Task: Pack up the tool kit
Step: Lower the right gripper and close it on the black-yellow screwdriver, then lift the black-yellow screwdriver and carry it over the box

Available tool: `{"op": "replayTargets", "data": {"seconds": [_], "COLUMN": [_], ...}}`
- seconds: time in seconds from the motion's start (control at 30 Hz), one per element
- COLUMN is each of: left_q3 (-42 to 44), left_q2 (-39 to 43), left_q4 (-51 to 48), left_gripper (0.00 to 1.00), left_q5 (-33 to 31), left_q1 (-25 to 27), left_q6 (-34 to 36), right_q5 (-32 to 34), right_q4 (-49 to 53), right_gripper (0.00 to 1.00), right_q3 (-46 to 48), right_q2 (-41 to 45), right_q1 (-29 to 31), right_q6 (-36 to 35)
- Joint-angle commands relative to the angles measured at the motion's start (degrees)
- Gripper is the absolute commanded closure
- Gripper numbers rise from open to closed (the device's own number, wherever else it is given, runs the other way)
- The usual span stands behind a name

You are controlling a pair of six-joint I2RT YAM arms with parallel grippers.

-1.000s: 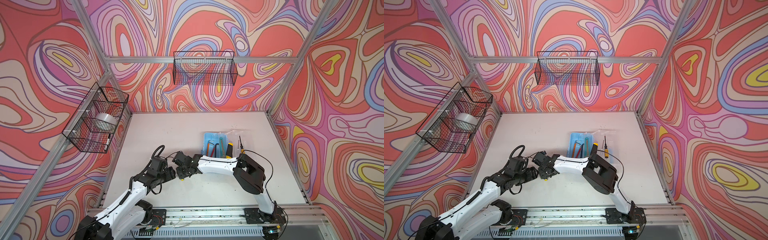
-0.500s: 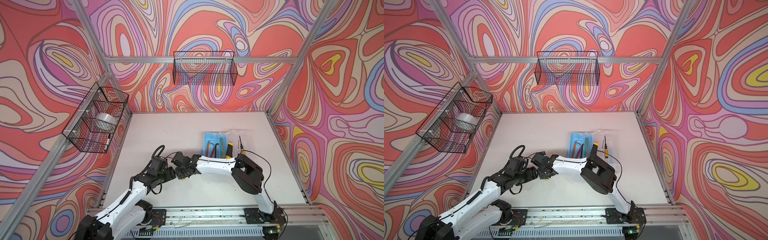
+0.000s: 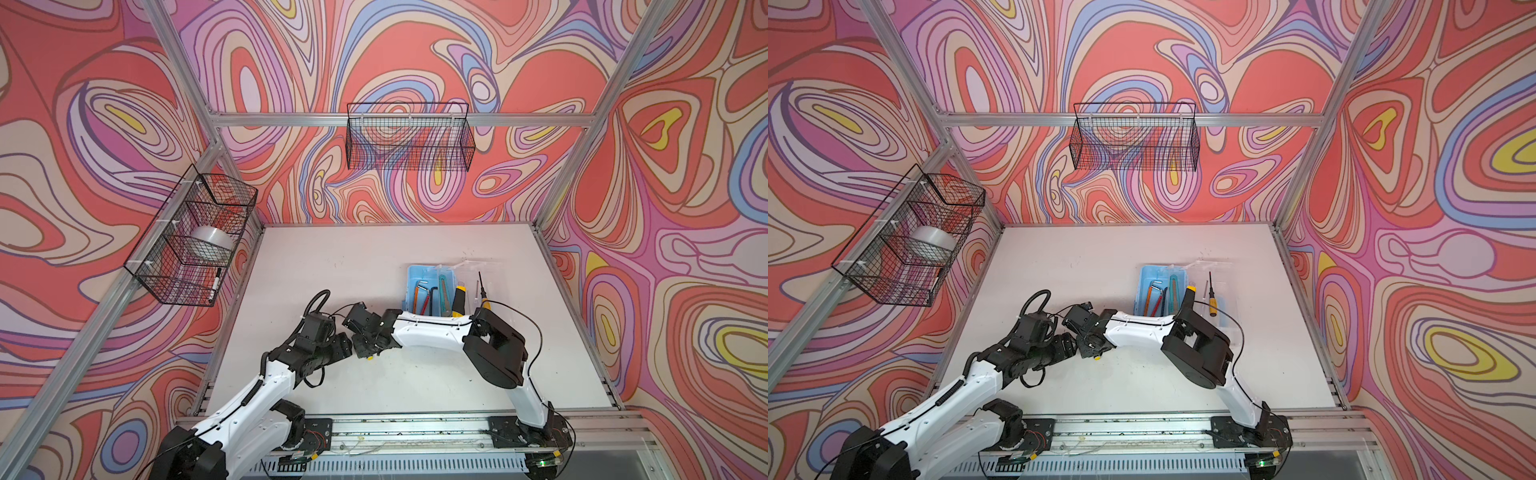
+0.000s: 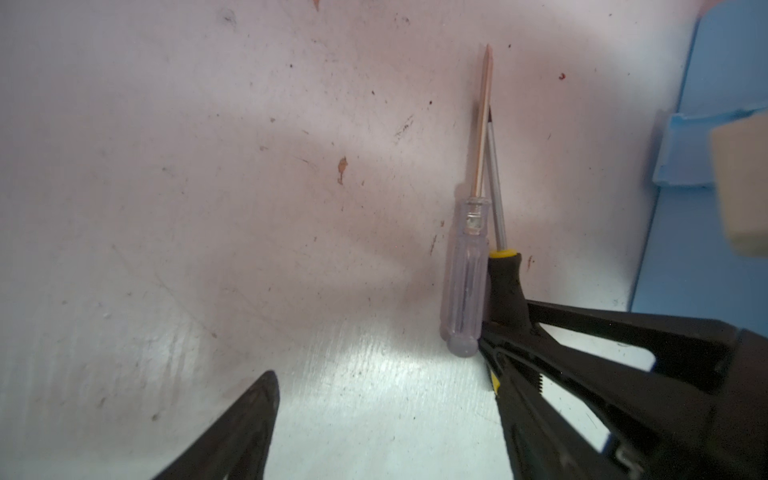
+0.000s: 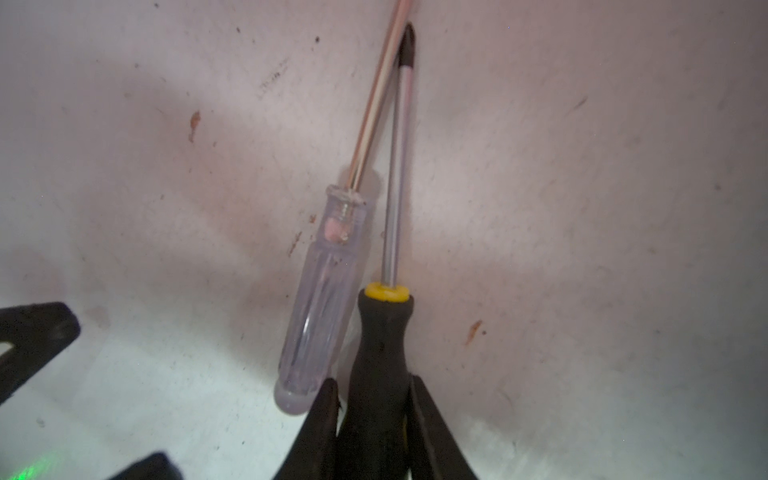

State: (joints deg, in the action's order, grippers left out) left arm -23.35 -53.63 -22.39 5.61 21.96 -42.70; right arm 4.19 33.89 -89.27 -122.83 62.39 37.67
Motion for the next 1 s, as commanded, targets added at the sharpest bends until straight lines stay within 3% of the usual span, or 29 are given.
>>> {"op": "replayTargets", "data": {"seconds": [0.0,0.3,0.5,0.63,0.8,0.97], "left_q3": [-0.1,-1.0,-1.6,-2.6,-3.3,-3.9], "left_q2": [0.1,0.2,-0.4,-2.0,-3.7,-4.2], "left_q4": [0.5,0.5,1.5,2.7,4.1,4.8], "left_gripper": [0.17,0.17,0.17,0.17,0.17,0.17], "left_q5": [0.0,-0.4,-0.4,0.3,0.9,1.2], "left_q1": [-0.5,-0.4,-0.5,-0.4,-0.4,-0.4], "left_q6": [-0.6,-0.5,-0.3,0.0,0.4,0.9], "right_q5": [2.6,5.3,10.0,16.6,24.0,29.0], "right_q4": [3.8,5.3,8.7,13.8,20.7,25.4], "right_gripper": [0.83,1.0,1.0,1.0,1.0,1.0], "right_q3": [1.4,3.1,4.0,4.1,6.3,12.2], "right_q2": [0.3,6.1,12.1,19.0,29.8,40.4], "right_q1": [0.1,0.0,0.0,-0.6,-4.6,-14.5], "right_q6": [0.1,-1.0,-1.7,-2.3,-2.3,-4.2]}}
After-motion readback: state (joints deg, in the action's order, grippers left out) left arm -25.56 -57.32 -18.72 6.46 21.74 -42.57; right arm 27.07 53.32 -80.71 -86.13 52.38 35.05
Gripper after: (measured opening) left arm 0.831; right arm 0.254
